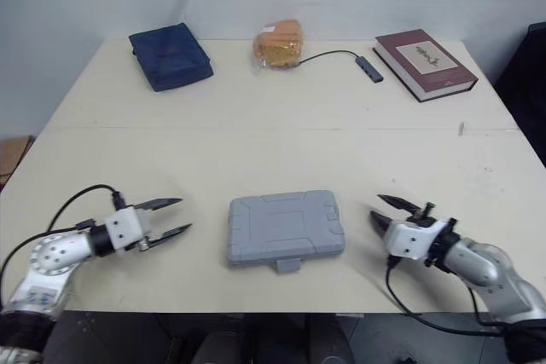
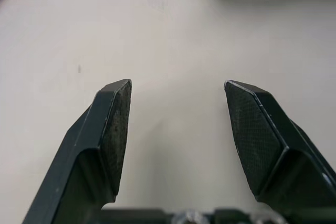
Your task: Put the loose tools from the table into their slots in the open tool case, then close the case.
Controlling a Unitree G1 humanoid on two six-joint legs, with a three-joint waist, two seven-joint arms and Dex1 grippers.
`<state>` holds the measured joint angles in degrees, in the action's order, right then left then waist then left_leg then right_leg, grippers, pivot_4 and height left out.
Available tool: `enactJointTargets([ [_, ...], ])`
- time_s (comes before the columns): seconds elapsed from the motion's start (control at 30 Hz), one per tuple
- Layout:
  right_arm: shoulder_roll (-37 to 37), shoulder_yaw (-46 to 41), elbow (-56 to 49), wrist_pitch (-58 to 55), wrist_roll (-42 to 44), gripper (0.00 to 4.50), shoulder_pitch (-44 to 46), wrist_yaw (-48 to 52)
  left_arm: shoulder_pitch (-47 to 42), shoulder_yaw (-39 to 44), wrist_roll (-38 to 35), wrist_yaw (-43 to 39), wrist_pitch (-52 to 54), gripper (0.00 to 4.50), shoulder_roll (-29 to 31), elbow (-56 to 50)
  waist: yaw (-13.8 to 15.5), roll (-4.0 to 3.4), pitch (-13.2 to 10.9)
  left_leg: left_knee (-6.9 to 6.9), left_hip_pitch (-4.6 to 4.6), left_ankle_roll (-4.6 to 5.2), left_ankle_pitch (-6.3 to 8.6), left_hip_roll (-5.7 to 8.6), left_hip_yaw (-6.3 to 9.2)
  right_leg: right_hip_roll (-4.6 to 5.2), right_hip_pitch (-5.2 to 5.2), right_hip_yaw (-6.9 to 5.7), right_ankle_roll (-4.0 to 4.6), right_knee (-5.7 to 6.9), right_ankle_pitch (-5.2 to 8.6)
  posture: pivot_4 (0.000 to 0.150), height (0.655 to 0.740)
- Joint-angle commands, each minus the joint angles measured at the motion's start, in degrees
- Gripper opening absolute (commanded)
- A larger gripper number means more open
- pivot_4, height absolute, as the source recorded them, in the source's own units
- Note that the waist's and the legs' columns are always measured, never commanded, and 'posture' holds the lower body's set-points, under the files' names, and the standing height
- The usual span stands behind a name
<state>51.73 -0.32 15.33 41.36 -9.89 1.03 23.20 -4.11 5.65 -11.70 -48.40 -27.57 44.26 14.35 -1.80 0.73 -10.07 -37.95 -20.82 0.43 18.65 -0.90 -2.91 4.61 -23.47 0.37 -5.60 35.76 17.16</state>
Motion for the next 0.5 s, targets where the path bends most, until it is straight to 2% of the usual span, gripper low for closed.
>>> enactJointTargets([
  [0.03, 0.9, -3.1, -0.2, 2.3, 3.9, 2.18, -0.2, 1.2, -1.4, 2.9, -2.7, -0.6, 1.4, 2.86, 0.7, -0.7, 0.1, 0.01, 0.0, 0.0, 0.05, 0.0, 0.01, 0.0, 0.0, 0.0, 0.06, 0.0, 0.0, 0.01, 0.0, 0.15, 0.74],
  [0.17, 1.4, -4.6, -0.1, 3.7, 9.1, 2.18, -1.5, 5.1, -3.5, 3.9, -4.4, -0.7, 6.0, 2.86, 0.2, -1.1, 0.2, 0.01, 0.0, 0.01, 0.16, -0.02, 0.05, 0.01, 0.01, 0.0, 0.15, 0.0, 0.0, 0.02, 0.0, 0.15, 0.74],
  [0.23, 1.3, -4.8, -2.3, -1.4, 16.1, 2.18, -3.7, 10.0, -4.5, 3.3, -6.0, -1.3, 9.9, 2.86, -0.9, -2.8, 0.3, 0.01, 0.0, 0.02, 0.15, -0.01, 0.06, 0.01, 0.0, -0.01, 0.16, -0.01, 0.0, 0.0, 0.0, 0.15, 0.74],
  [0.3, 1.6, -5.0, -7.9, -12.1, 24.9, 2.18, -7.2, 15.6, -5.4, 2.0, -8.5, -2.2, 15.6, 2.86, -1.9, -6.6, 0.2, 0.01, 0.0, 0.02, 0.15, 0.01, 0.07, 0.0, -0.01, -0.01, 0.16, 0.0, 0.0, 0.0, 0.0, 0.15, 0.74],
  [0.4, 3.1, -6.8, -21.2, -27.9, 38.9, 1.41, -13.8, 21.0, -8.8, -0.3, -10.3, -2.6, 24.7, 2.09, -3.4, -11.0, 0.4, 0.01, 0.0, 0.02, 0.14, 0.01, 0.07, -0.01, 0.05, 0.02, 0.18, -0.01, -0.01, 0.04, 0.0, 0.15, 0.74],
  [0.47, 4.4, -7.1, -28.8, -33.6, 42.4, 0.36, -17.6, 23.9, -13.0, -2.8, -9.9, -2.3, 30.0, 1.17, -5.1, -11.4, 0.4, 0.0, 0.0, -0.01, 0.14, 0.0, 0.06, -0.01, 0.12, 0.02, 0.19, -0.03, -0.01, 0.1, 0.0, 0.15, 0.74],
  [0.5, 4.7, -6.8, -31.7, -35.1, 42.5, 0.01, -18.8, 25.1, -15.4, -4.1, -8.7, -2.3, 30.4, 0.76, -6.3, -10.7, 0.4, 0.01, 0.0, -0.01, 0.16, -0.01, 0.06, -0.01, 0.14, 0.0, 0.21, -0.04, -0.01, 0.11, 0.0, 0.15, 0.74],
])
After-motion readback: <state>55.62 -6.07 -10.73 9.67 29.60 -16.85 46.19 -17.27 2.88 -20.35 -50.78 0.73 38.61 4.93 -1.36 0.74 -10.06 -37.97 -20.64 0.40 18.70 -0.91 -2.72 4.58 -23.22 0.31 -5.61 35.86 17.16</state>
